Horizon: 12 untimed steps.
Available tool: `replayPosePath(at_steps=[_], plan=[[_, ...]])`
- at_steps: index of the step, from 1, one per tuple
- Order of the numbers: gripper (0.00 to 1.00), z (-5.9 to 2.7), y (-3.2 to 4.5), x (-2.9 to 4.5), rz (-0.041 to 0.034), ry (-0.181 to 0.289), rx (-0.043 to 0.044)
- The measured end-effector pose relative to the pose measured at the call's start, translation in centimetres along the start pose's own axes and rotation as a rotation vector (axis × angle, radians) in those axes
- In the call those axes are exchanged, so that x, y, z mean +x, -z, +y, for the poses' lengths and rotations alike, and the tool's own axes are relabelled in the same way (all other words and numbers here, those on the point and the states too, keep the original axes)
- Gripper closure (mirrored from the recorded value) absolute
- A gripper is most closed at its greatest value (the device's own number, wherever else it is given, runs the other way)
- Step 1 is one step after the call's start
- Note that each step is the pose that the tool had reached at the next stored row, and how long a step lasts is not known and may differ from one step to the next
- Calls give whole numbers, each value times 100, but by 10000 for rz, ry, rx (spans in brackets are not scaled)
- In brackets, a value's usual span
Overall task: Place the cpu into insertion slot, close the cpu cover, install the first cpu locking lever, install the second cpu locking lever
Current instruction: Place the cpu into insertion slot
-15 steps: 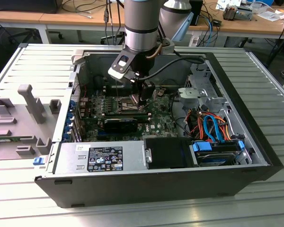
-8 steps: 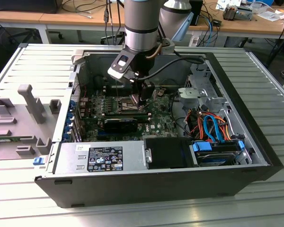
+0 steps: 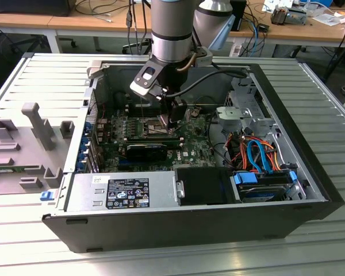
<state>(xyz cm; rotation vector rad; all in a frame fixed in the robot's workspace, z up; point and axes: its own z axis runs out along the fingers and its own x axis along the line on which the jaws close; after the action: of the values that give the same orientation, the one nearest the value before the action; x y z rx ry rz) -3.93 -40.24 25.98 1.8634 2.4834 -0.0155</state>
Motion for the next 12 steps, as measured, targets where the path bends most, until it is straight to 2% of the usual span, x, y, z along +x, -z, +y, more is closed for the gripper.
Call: replayPosePath(at_steps=[12], plan=[[46, 0, 0, 0, -5, -267, 10]])
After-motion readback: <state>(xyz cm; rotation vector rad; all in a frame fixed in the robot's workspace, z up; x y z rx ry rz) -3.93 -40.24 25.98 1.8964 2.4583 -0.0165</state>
